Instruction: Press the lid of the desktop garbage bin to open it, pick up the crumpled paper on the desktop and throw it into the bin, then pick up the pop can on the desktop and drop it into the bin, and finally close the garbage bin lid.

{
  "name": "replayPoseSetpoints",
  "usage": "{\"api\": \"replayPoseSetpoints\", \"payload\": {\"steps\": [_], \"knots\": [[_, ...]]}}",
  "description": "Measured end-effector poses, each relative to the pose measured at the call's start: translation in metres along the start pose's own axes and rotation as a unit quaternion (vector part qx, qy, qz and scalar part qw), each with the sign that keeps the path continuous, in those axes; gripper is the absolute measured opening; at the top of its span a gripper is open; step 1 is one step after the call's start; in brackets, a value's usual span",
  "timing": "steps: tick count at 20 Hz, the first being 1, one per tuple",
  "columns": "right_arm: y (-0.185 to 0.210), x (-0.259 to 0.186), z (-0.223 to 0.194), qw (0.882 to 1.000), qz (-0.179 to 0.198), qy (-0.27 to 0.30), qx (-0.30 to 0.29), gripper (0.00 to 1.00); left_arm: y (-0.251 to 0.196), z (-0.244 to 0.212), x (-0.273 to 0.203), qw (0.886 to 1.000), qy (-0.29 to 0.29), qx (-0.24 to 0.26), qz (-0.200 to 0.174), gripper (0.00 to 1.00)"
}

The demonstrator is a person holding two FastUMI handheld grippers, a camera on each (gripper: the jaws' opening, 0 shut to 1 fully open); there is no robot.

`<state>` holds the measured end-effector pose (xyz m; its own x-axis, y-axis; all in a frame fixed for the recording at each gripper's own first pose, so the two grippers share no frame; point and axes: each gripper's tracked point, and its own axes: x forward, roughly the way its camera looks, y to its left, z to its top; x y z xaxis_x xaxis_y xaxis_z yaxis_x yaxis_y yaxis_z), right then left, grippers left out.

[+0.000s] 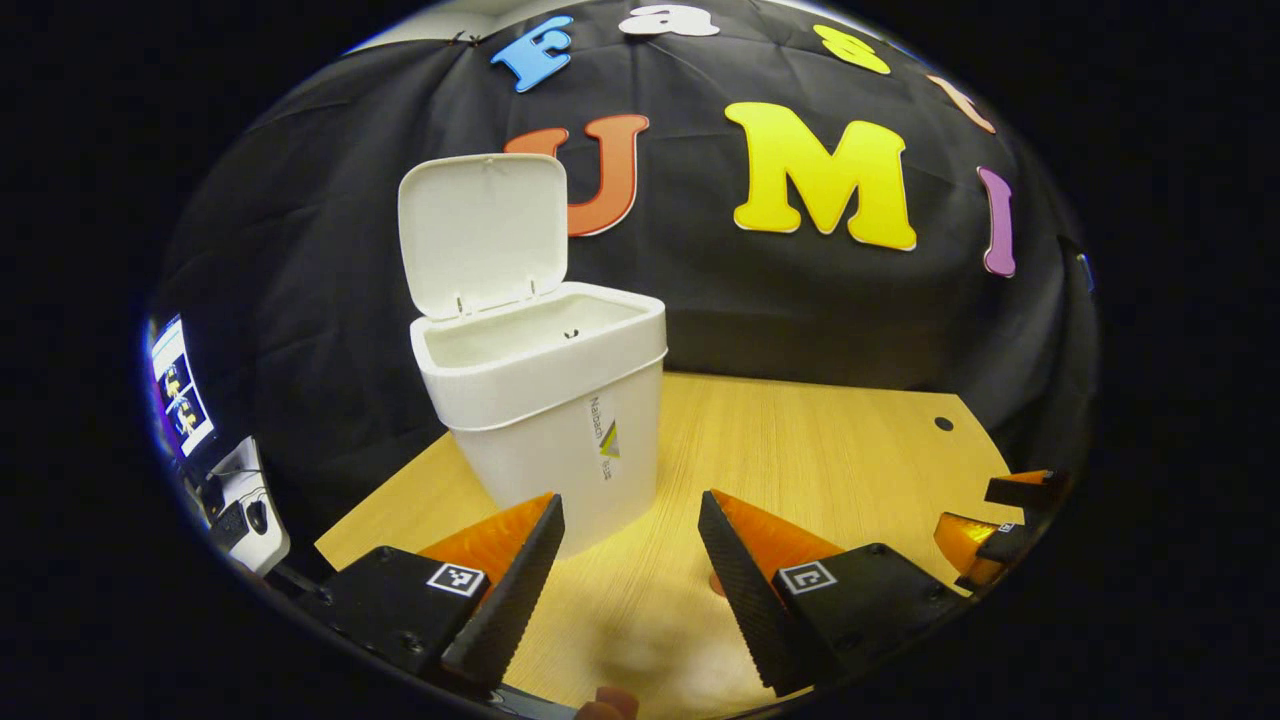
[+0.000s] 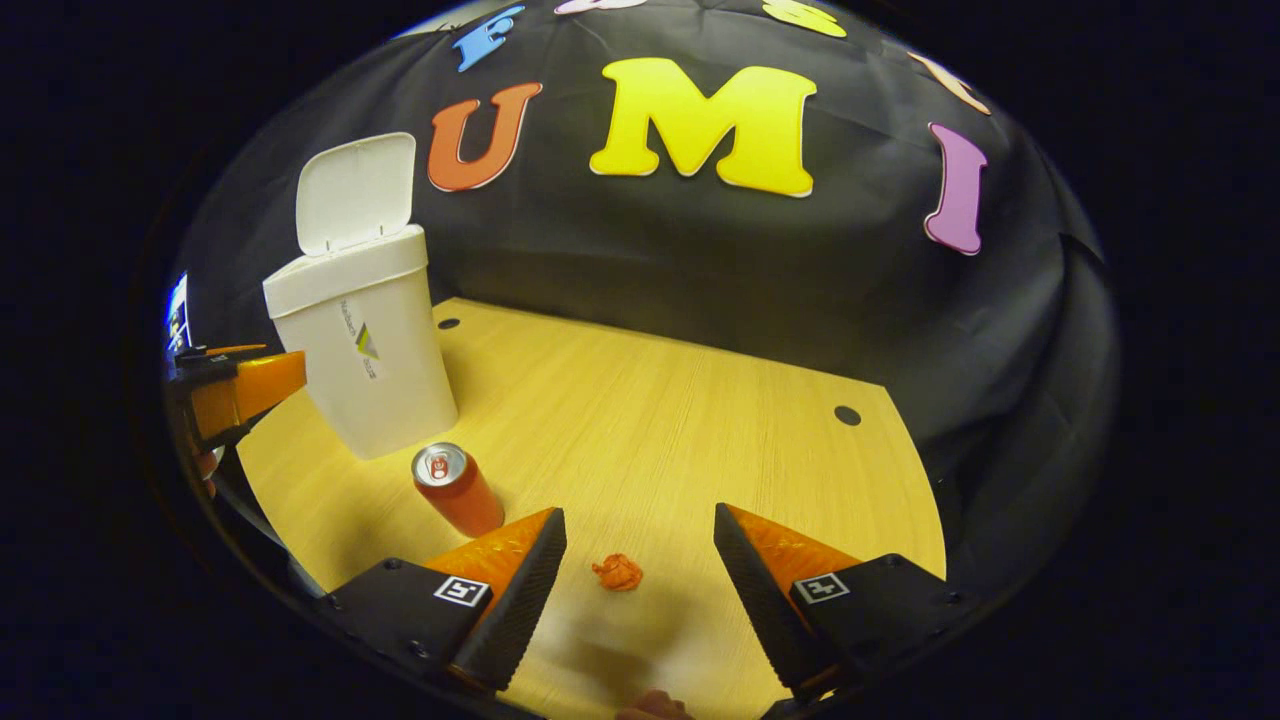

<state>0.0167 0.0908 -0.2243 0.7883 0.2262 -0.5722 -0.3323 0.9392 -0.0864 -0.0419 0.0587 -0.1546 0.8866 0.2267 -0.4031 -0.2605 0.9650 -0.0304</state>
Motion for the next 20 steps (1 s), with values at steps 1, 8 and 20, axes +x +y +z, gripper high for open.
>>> {"api": "replayPoseSetpoints", "payload": {"steps": [1, 8, 20], "knots": [[0.003, 0.009, -0.011, 1.000, 0.000, 0.019, 0.000, 0.94, -0.005, -0.006, 0.001, 1.000, 0.006, 0.005, -0.010, 0.91], [0.031, 0.056, -0.073, 0.989, 0.018, 0.147, 0.012, 0.94, -0.034, -0.039, 0.007, 0.995, 0.028, 0.056, -0.071, 0.91], [0.024, 0.081, -0.111, 0.961, -0.022, 0.275, 0.005, 0.63, -0.046, -0.057, 0.017, 0.988, 0.044, 0.048, -0.140, 0.91]]}}
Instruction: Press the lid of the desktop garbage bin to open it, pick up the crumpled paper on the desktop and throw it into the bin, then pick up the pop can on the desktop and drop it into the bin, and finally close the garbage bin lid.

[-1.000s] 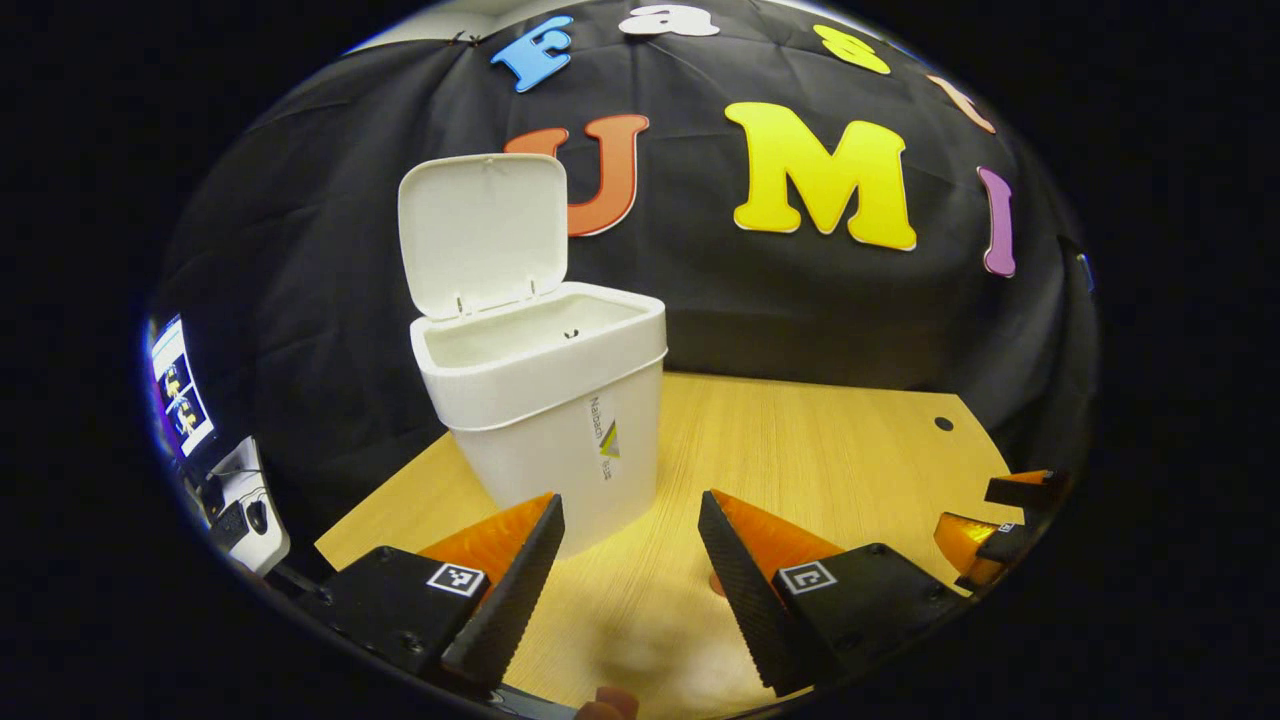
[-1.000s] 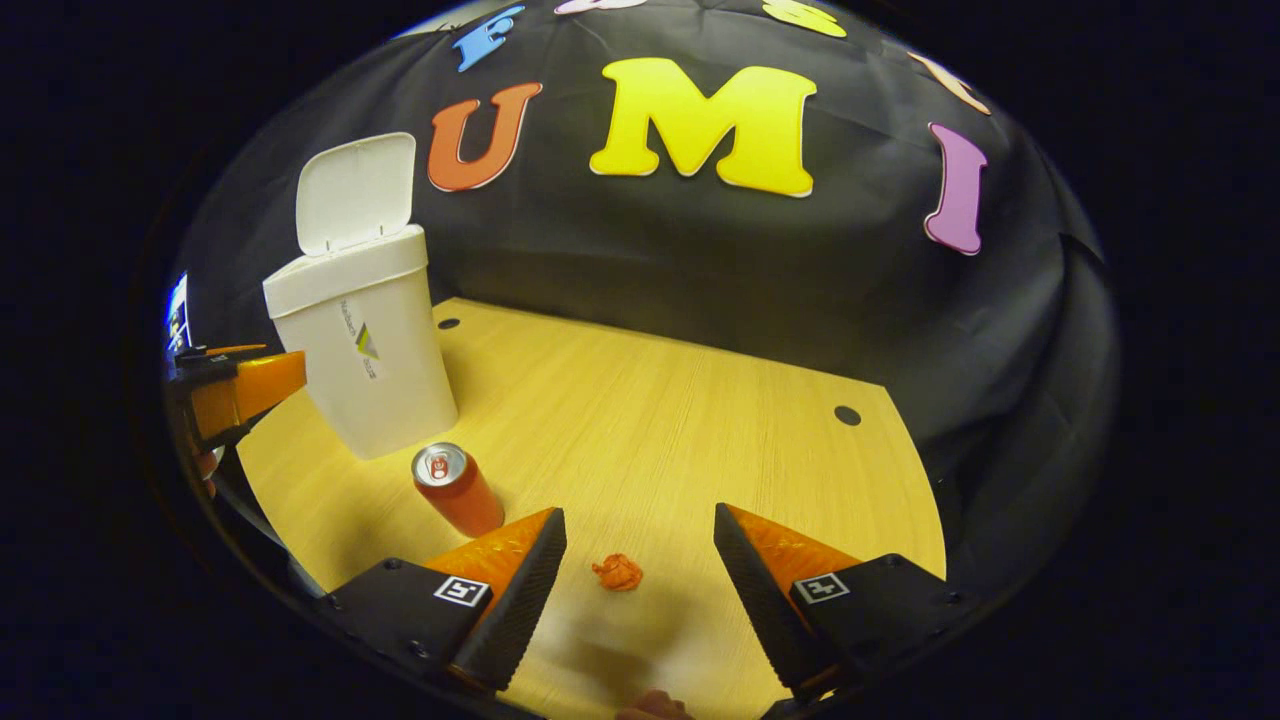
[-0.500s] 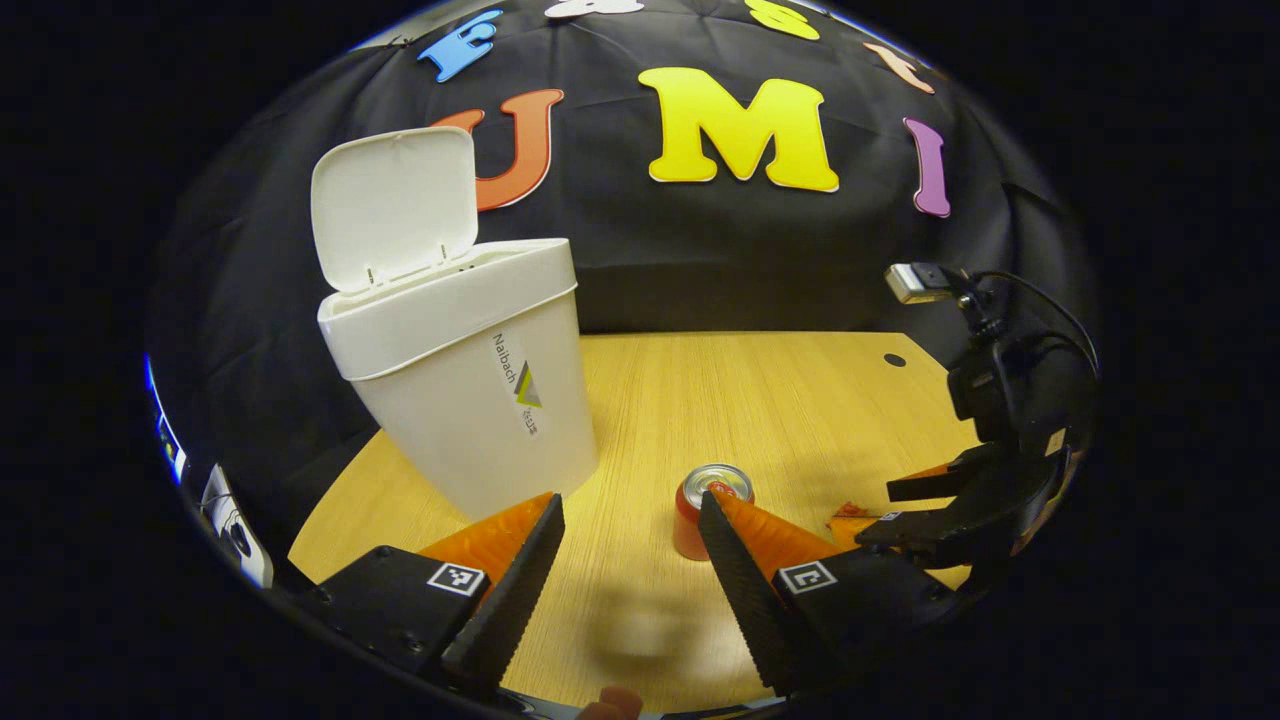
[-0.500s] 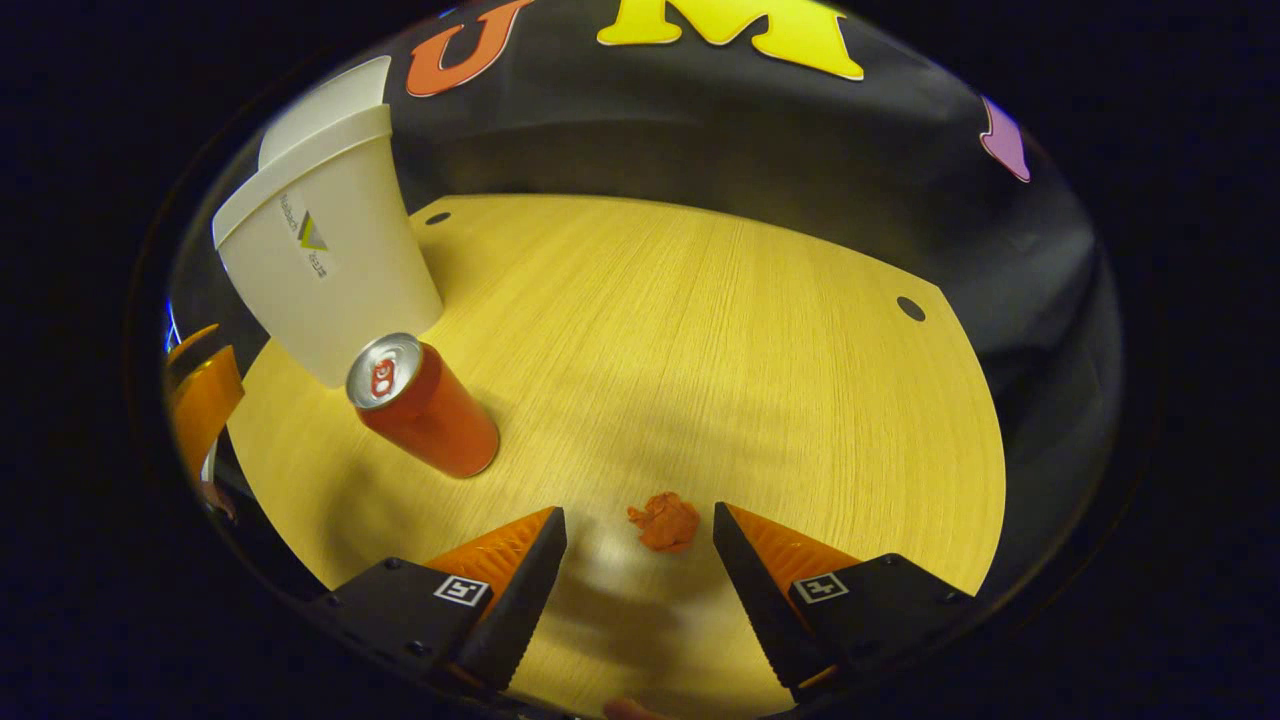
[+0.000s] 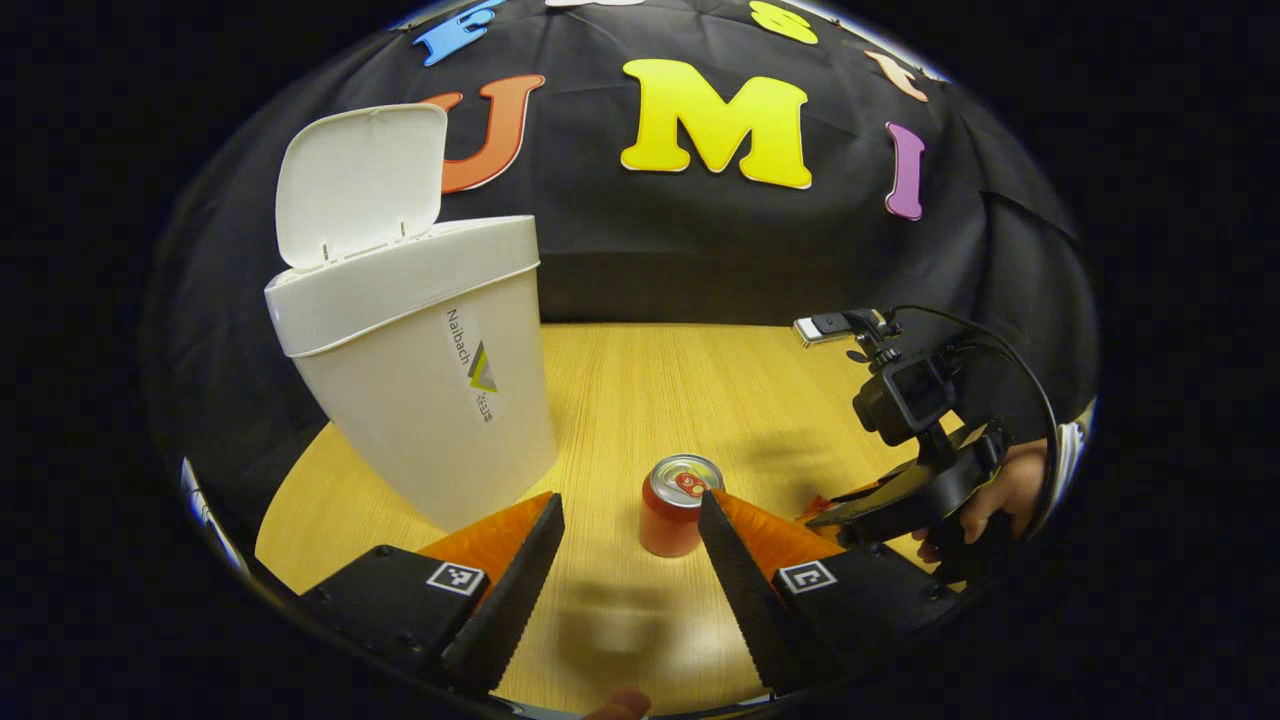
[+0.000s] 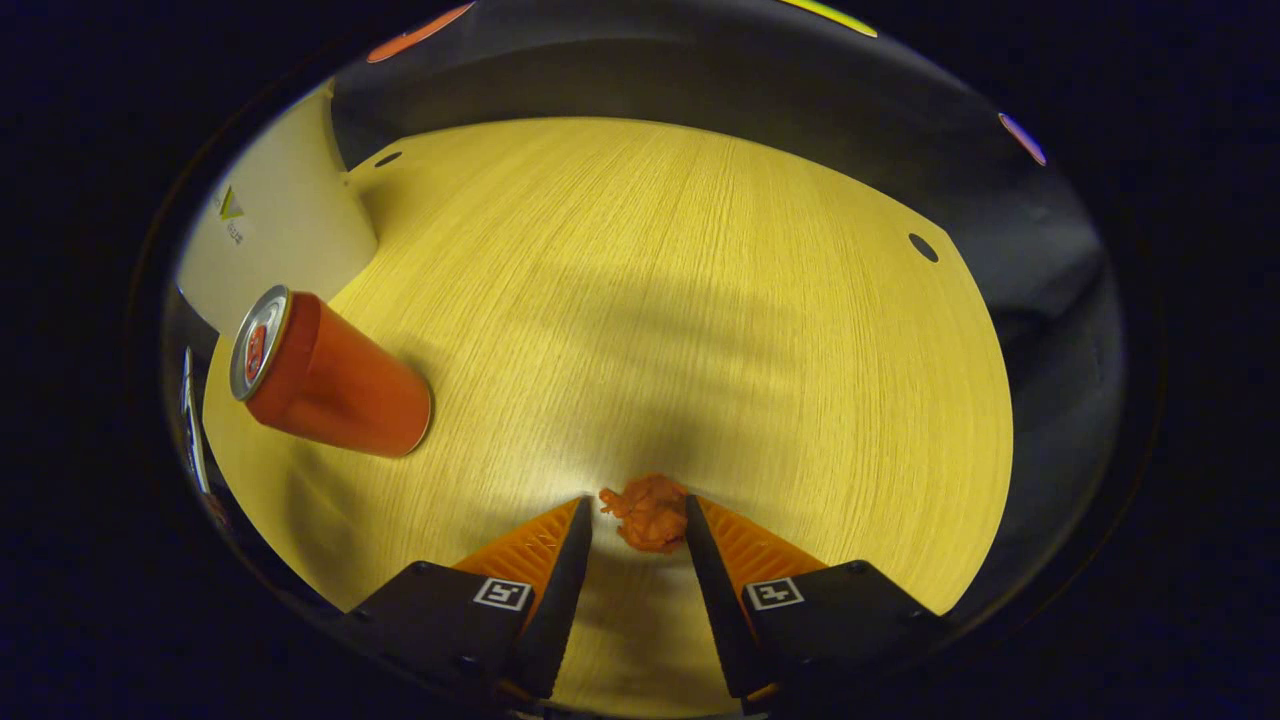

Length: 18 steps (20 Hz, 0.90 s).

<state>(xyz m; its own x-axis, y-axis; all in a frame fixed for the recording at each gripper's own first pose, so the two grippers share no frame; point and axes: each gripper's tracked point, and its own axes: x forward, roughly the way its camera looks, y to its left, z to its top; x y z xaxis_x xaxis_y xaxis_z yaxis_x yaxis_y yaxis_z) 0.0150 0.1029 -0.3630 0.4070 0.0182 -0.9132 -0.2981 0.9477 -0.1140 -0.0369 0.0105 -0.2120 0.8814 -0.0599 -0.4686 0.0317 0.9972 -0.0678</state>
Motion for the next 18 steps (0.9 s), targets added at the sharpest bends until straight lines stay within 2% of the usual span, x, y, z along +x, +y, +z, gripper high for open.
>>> {"api": "replayPoseSetpoints", "payload": {"steps": [1, 2, 3, 4, 6, 7, 11, 12, 18], "knots": [[0.000, 0.002, 0.000, 1.000, -0.003, 0.002, -0.002, 0.64, 0.002, -0.001, 0.001, 1.000, 0.000, 0.001, 0.000, 0.91], [0.001, 0.006, -0.001, 1.000, -0.001, 0.003, 0.000, 0.54, 0.007, -0.002, 0.001, 1.000, 0.001, 0.003, 0.003, 0.91], [0.002, 0.004, 0.000, 1.000, 0.001, 0.003, 0.003, 0.53, 0.009, -0.002, 0.002, 1.000, 0.001, 0.005, 0.003, 0.91], [0.003, 0.005, 0.000, 1.000, 0.001, 0.003, 0.004, 0.46, 0.012, -0.003, 0.003, 1.000, 0.003, 0.006, 0.005, 0.91], [0.001, 0.003, 0.002, 1.000, 0.001, 0.000, 0.001, 0.43, 0.016, -0.007, 0.003, 1.000, 0.009, 0.004, 0.009, 0.91], [0.002, 0.003, 0.002, 1.000, 0.003, -0.003, 0.000, 0.32, 0.017, -0.009, 0.004, 1.000, 0.011, 0.004, 0.010, 0.91], [0.000, -0.010, 0.015, 0.999, 0.010, -0.039, -0.009, 0.30, 0.023, -0.012, 0.006, 1.000, 0.012, 0.016, 0.015, 0.91], [0.003, -0.017, 0.018, 0.999, 0.021, -0.047, -0.005, 0.17, 0.024, -0.013, 0.006, 1.000, 0.013, 0.019, 0.017, 0.91], [-0.013, -0.071, 0.036, 0.995, 0.029, -0.098, 0.012, 0.17, 0.029, -0.018, 0.009, 0.999, 0.018, 0.020, 0.026, 0.91]]}}
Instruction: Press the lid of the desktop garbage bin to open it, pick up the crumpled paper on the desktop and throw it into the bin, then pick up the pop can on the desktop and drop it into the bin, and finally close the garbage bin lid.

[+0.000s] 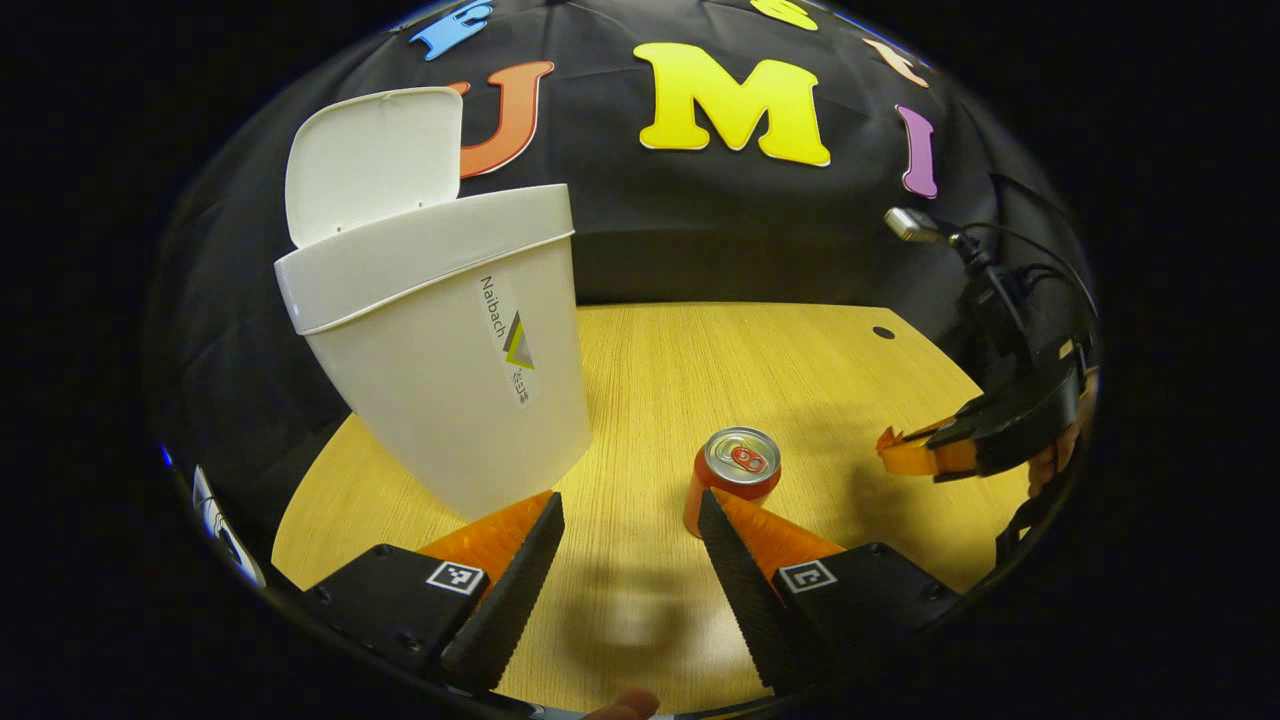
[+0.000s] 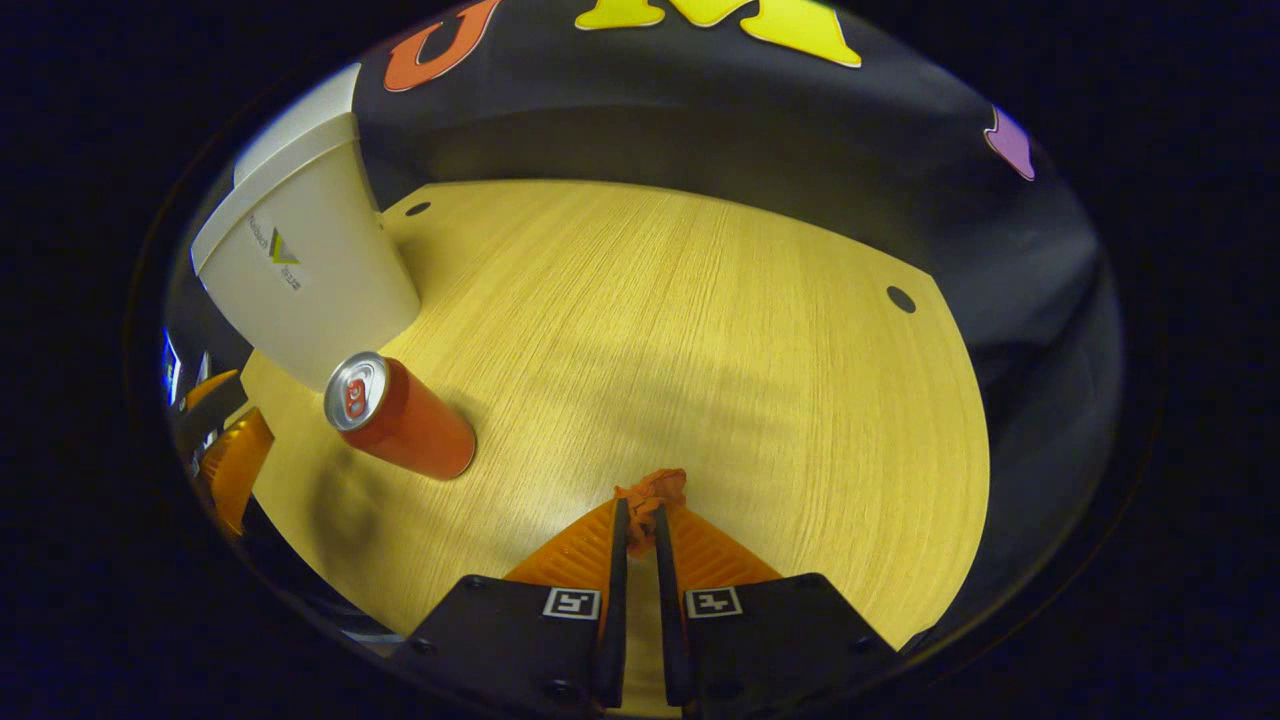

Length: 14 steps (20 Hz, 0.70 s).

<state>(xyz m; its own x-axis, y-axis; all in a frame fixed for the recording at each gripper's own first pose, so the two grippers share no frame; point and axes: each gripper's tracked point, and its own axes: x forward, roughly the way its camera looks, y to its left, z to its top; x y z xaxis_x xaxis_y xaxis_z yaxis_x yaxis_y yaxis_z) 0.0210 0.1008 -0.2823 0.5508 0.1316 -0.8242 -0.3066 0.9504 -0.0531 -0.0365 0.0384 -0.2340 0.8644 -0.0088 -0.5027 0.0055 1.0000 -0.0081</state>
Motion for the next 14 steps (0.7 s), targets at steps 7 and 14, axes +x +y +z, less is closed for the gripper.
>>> {"api": "replayPoseSetpoints", "payload": {"steps": [7, 14], "knots": [[-0.019, -0.078, 0.060, 0.996, 0.008, -0.091, 0.015, 0.16, -0.013, -0.001, -0.006, 1.000, -0.010, 0.021, -0.019, 0.91], [-0.017, -0.144, 0.117, 0.985, 0.018, -0.172, 0.012, 0.17, -0.024, 0.000, -0.018, 0.998, -0.022, 0.040, -0.035, 0.91]]}}
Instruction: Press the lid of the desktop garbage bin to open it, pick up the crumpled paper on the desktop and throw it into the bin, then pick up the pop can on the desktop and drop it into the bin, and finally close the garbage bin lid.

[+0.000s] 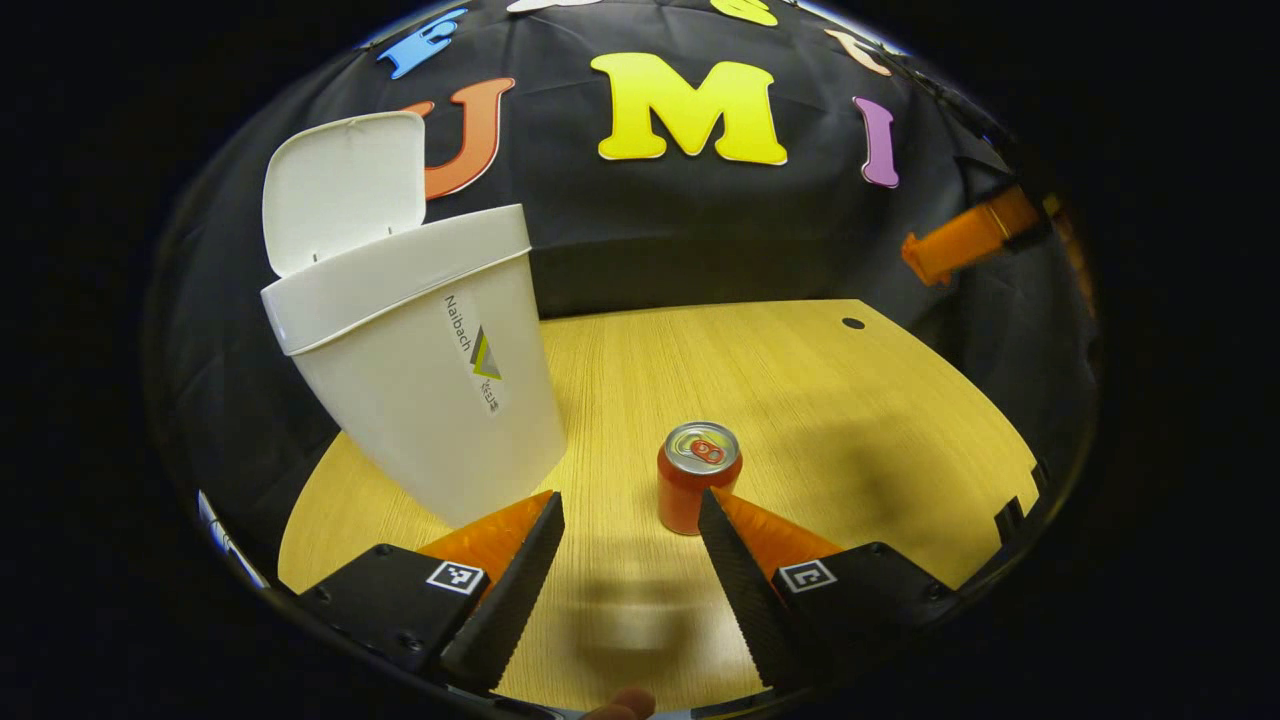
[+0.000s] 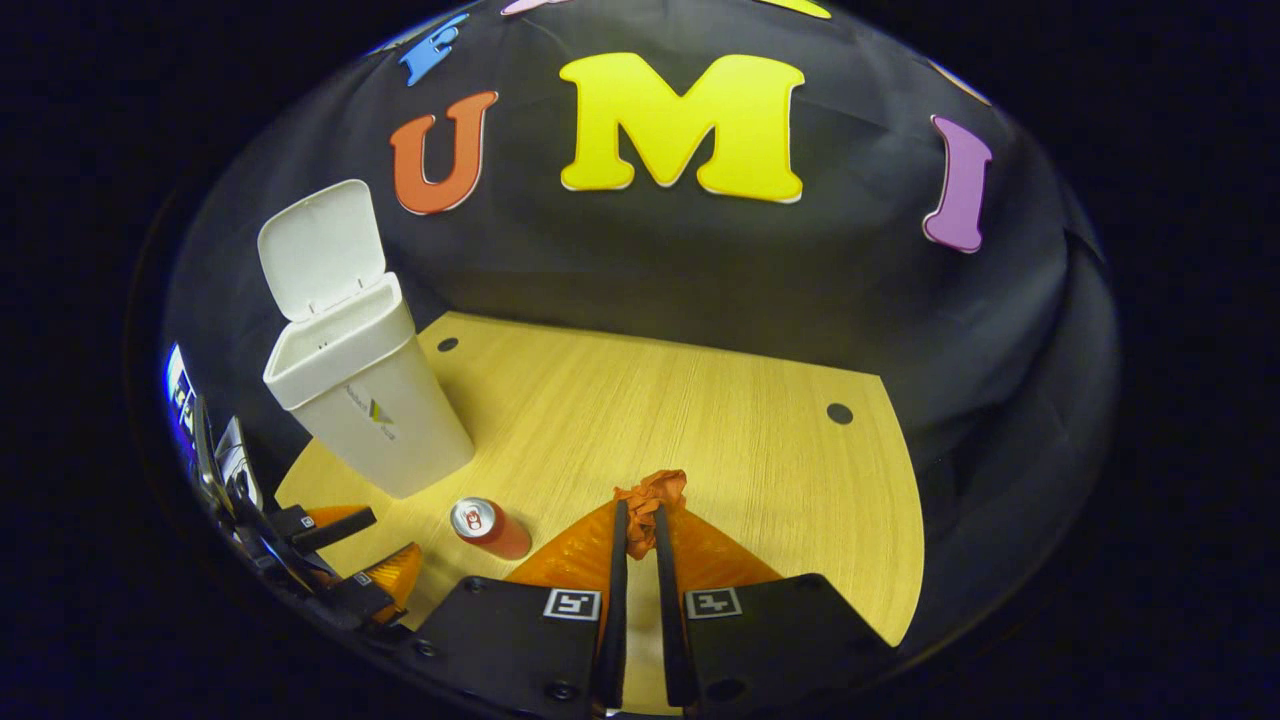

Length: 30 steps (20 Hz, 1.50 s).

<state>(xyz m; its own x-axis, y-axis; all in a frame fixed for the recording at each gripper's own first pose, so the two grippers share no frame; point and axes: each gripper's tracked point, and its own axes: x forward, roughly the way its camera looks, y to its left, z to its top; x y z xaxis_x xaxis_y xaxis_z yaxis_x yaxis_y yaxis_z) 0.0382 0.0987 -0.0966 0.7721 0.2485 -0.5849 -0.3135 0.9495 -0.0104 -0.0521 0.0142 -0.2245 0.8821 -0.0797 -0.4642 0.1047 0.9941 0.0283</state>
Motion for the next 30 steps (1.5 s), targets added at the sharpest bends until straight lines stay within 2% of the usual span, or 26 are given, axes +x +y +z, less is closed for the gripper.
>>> {"api": "replayPoseSetpoints", "payload": {"steps": [7, 14, 19, 23, 28, 30], "knots": [[0.060, -0.031, 0.088, 0.995, 0.055, -0.089, -0.005, 0.16, -0.010, 0.004, -0.015, 0.999, -0.031, 0.007, -0.032, 0.91], [0.156, -0.023, 0.146, 0.984, 0.112, -0.137, -0.033, 0.14, 0.024, 0.000, -0.027, 0.998, -0.051, 0.006, -0.032, 0.91], [0.235, -0.012, 0.158, 0.976, 0.156, -0.140, -0.055, 0.16, 0.055, -0.005, -0.030, 0.999, -0.050, 0.001, -0.022, 0.91], [0.295, 0.006, 0.152, 0.971, 0.193, -0.122, -0.072, 0.16, 0.073, -0.012, -0.032, 0.999, -0.049, -0.003, -0.012, 0.91], [0.345, 0.040, 0.140, 0.968, 0.217, -0.094, -0.084, 0.16, 0.094, -0.023, -0.030, 0.999, -0.040, -0.011, 0.002, 0.91], [0.357, 0.055, 0.133, 0.969, 0.215, -0.082, -0.089, 0.16, 0.098, -0.028, -0.030, 0.999, -0.037, -0.016, 0.004, 0.91]]}}
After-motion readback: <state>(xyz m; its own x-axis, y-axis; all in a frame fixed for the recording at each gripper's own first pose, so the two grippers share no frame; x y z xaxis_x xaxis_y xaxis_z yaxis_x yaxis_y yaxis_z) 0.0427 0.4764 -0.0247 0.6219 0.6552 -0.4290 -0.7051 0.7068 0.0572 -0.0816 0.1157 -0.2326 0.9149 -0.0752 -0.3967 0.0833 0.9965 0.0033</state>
